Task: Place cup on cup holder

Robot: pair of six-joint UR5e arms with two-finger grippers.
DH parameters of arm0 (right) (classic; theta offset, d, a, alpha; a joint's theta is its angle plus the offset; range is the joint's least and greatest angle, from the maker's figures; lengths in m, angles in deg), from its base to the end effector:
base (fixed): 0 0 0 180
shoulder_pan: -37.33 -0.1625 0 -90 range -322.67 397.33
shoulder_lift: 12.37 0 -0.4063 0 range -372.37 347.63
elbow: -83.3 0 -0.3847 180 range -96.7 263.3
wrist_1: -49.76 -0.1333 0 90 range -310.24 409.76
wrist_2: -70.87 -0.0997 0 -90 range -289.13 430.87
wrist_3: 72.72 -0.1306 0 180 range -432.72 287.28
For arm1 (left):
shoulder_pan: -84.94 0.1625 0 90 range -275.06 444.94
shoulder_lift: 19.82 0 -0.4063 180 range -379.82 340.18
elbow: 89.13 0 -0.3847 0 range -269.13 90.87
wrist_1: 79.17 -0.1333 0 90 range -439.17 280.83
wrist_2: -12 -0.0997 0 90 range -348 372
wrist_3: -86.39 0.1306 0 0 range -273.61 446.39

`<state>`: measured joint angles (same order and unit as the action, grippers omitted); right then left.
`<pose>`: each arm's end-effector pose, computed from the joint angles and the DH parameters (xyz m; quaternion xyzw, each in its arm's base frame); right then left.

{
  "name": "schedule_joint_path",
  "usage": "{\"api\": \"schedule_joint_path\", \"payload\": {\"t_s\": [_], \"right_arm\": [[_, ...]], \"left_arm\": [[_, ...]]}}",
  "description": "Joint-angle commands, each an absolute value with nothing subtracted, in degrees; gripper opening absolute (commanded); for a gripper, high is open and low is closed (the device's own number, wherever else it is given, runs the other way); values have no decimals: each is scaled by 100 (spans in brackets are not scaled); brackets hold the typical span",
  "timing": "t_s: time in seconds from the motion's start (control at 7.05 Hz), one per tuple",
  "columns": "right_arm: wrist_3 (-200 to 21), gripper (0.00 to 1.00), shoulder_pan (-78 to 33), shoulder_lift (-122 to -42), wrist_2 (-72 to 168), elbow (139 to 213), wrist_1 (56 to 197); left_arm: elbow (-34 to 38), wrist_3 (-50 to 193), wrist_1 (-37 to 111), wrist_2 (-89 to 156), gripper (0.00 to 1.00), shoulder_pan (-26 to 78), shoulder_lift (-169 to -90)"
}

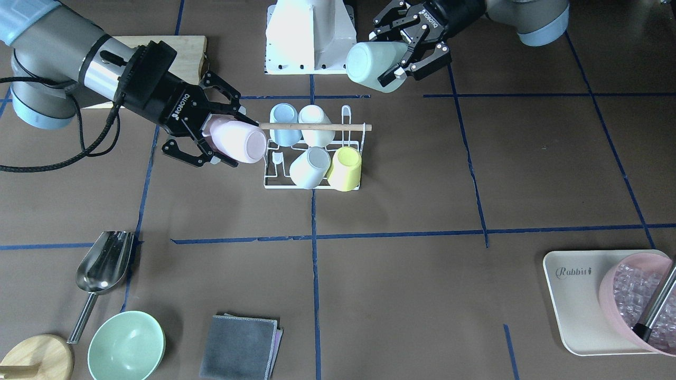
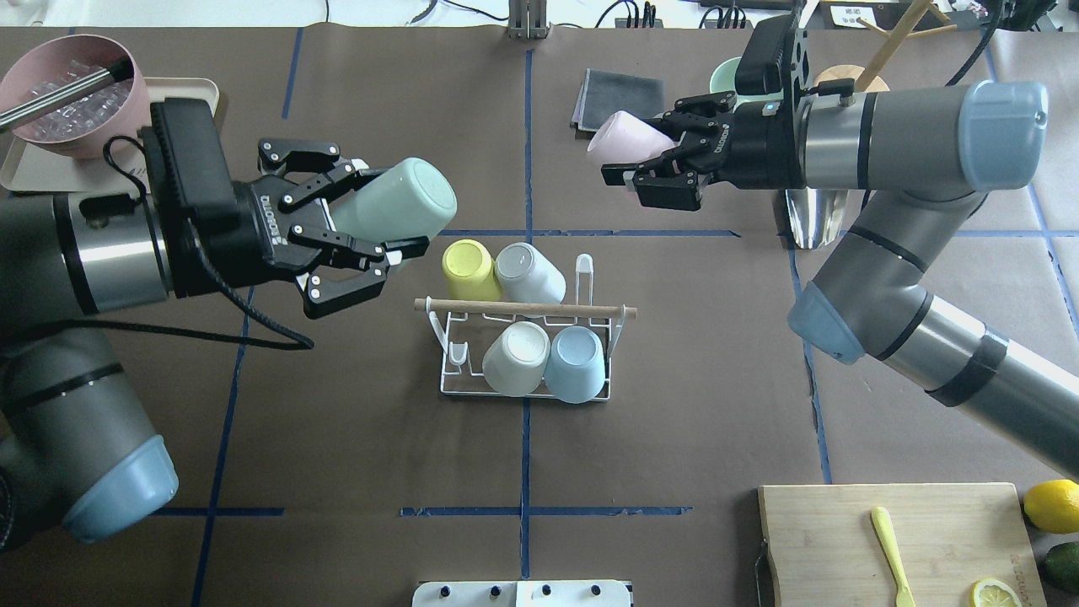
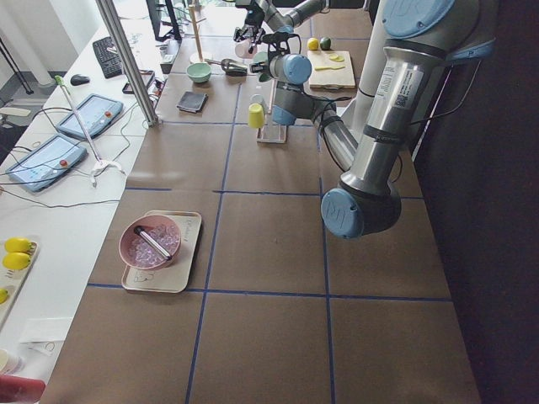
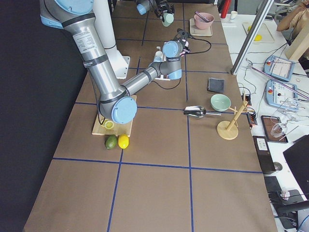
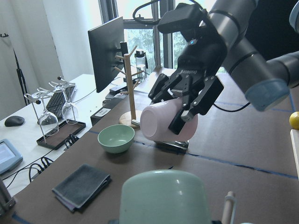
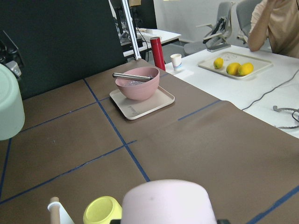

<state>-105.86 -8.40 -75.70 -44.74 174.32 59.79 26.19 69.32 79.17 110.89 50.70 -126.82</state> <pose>-0.3673 -0.4868 0.2161 0.5325 -0.5943 -0.2339 0.5554 0.3404 -0.3685 0.1532 0.6337 0.5222 0.2480 0.5140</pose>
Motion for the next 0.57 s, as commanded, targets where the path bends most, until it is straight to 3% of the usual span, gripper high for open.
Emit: {"api": "schedule_joint_path", "payload": {"t_s": [0.0,0.43], "right_arm": [[-10106,0,-636,-7259,-4075,16404,4219],[-9708,0,-487,-6634,-3768,15310,2869]], "left_arm": [[2121,6978,9400,10411,6,5620,-12546],[980,7213,11237,10402,5,5812,-12633]]}}
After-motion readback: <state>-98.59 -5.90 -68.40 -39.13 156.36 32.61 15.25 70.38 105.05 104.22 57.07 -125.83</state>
